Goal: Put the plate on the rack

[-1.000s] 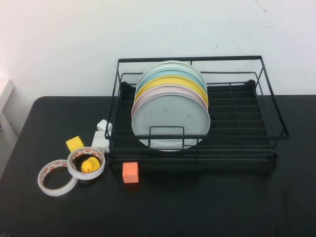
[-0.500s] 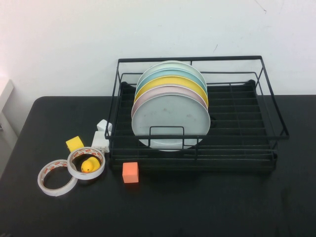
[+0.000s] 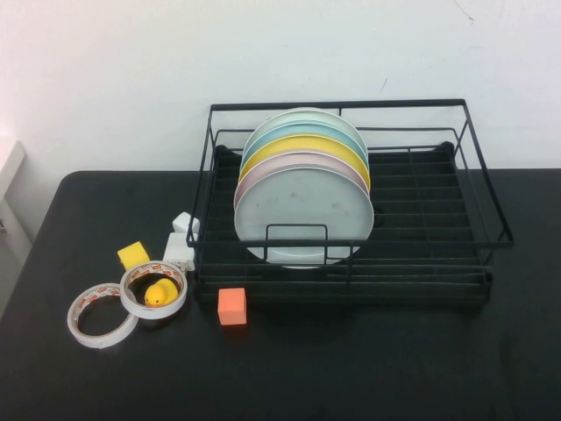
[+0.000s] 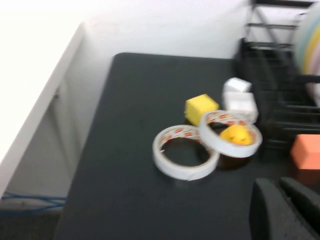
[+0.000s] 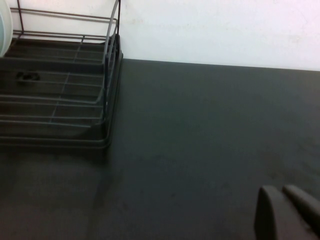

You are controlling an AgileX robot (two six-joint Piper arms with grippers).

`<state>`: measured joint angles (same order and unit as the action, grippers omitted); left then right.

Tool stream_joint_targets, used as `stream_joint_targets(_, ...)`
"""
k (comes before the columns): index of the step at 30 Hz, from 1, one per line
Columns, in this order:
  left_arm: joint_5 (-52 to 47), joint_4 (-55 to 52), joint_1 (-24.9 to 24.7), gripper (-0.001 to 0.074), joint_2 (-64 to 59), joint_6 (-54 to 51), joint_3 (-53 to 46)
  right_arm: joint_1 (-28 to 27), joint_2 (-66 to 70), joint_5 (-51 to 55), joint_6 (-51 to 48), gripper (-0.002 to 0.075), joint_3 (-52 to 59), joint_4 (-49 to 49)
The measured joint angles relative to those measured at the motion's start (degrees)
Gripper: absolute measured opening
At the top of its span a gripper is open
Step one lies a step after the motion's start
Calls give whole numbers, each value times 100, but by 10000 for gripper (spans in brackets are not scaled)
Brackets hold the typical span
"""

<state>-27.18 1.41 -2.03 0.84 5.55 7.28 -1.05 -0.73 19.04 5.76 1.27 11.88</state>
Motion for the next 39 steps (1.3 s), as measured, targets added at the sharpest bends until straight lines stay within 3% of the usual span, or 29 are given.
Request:
stream_joint_targets(11, 1104, -238, 190, -1, 0, 238, -835, 0, 0, 41, 0, -2, -5, 0)
stream_joint_targets(39, 961, -251, 190, -1, 0, 534, -835, 0, 0, 70, 0, -2, -13, -8)
